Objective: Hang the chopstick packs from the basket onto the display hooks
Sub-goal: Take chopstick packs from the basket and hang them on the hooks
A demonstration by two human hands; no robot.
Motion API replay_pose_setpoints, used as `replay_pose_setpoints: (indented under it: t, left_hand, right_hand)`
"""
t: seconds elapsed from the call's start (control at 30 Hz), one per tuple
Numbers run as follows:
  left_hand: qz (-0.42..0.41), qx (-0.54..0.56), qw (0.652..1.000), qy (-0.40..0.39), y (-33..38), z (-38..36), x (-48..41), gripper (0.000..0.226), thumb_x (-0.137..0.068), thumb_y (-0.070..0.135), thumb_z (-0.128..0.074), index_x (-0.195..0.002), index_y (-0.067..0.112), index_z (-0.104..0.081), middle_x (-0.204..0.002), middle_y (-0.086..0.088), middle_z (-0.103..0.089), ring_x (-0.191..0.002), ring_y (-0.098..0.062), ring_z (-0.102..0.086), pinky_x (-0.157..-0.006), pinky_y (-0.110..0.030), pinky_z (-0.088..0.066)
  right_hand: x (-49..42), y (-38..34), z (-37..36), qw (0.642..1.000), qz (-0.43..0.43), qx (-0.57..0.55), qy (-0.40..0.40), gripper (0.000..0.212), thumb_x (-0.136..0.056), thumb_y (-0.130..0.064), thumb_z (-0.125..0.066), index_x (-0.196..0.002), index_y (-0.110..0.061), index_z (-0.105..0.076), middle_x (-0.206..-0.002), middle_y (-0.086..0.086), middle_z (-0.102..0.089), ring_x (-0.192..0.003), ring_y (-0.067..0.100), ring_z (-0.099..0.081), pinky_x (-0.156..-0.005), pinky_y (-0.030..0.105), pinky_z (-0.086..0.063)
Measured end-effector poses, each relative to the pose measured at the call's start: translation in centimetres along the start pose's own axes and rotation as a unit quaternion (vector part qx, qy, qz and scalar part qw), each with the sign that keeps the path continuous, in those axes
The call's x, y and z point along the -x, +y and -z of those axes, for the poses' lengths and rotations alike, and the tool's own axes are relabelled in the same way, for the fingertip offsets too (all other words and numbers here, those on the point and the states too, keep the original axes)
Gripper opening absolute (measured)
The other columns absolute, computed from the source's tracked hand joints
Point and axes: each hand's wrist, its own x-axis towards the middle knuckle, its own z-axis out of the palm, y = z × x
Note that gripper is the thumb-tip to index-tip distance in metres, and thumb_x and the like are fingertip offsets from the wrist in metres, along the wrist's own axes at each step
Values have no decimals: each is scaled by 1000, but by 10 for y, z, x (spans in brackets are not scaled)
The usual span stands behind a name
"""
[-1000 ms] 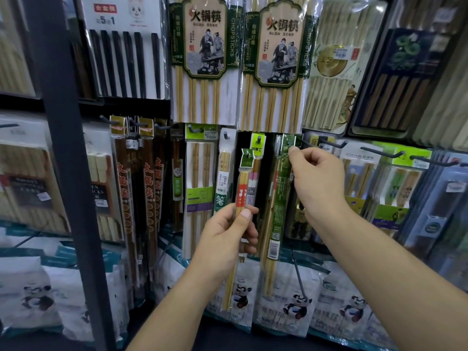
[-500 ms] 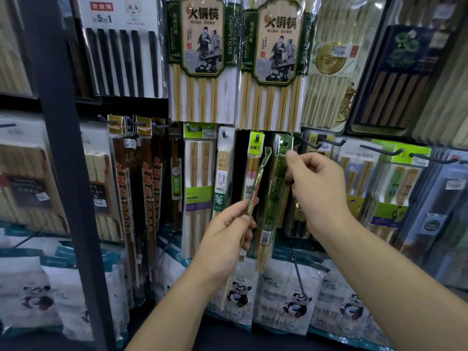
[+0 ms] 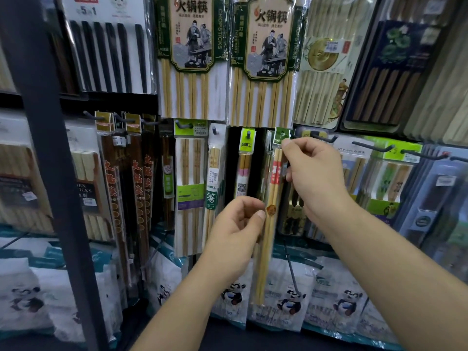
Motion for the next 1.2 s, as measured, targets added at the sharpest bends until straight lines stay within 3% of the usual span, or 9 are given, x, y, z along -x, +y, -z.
replay_pose_setpoints:
  t: [0.23,0.43,0.57,0.73,0.83,0.9,1.03,1.1,1.2]
  left_hand:
    - [16,-17,1000,20,-6,-2,-3,18,-99,10,-65,-104,27,-69,-89,0,-70,-79,-12,-64,-70,-24,-52]
    - [11,-18,1000,21,-6,-5,-1,17,-99,12,-67,-104,28,-69,-98,-8,-72,-92,-29,-68,-78,-34,-59]
    - [13,-29,999,18,-8,-4,0,17,-98,13,-67,-102,30,-69,-96,-7,-72,-92,-29,-68,-82,-42,-59]
    - [15,-76,997,15,-7,-4,1,16,-99,17,-66,-103,32,-67,-93,0,-71,-91,-24,-67,-83,-43,-60]
    - [-86,-322,943,17,-6,0,7,16,-101,29,-59,-115,36,-60,-102,19,-60,-96,-3,-59,-81,-26,-53]
    - [-139,-420,896,24,-2,0,10,27,-100,39,-53,-127,37,-52,-117,24,-48,-106,1,-52,-82,-20,-48]
    - [-110,-378,919,33,2,2,10,44,-101,52,-43,-142,39,-39,-137,23,-42,-119,8,-43,-90,-6,-35]
    - [-73,-337,938,33,3,2,5,48,-104,51,-45,-149,37,-36,-148,20,-43,-131,5,-41,-104,-16,-37]
    - [-30,-250,968,21,8,-8,-8,51,-100,57,-44,-148,39,-36,-138,27,-49,-130,7,-47,-114,-30,-40]
  right_hand:
    - [-5,8,-8,999,-1,17,29,26,-98,-26,-64,-77,-13,-71,-59,-6,-57,-55,6,-51,-67,26,-48]
    - [-7,9,-9,999,6,18,27,29,-97,-26,-65,-72,-11,-68,-55,-10,-53,-54,3,-50,-80,32,-53]
    - [-6,12,-9,1000,-6,9,26,32,-96,-21,-64,-71,-2,-63,-55,-4,-49,-54,9,-46,-92,41,-56]
    - [-7,15,-8,1000,-3,12,19,31,-97,-23,-64,-73,-4,-65,-54,-6,-50,-54,10,-48,-77,30,-51]
    - [-5,20,-6,999,12,31,10,29,-98,-29,-63,-73,-15,-65,-51,-13,-51,-55,7,-50,-66,27,-48]
    - [2,27,-2,998,39,50,9,22,-98,-35,-64,-80,-22,-66,-61,-15,-59,-60,1,-54,-63,24,-48]
    - [20,50,10,993,63,101,-8,6,-96,-34,-66,-94,-30,-64,-83,-10,-66,-76,2,-61,-66,20,-48]
    - [26,63,15,990,56,122,-45,14,-97,-36,-64,-109,-29,-62,-100,-8,-66,-85,1,-61,-72,19,-49]
    - [28,80,16,984,33,122,-126,45,-103,-43,-53,-145,-29,-47,-139,-9,-55,-125,5,-54,-102,30,-47]
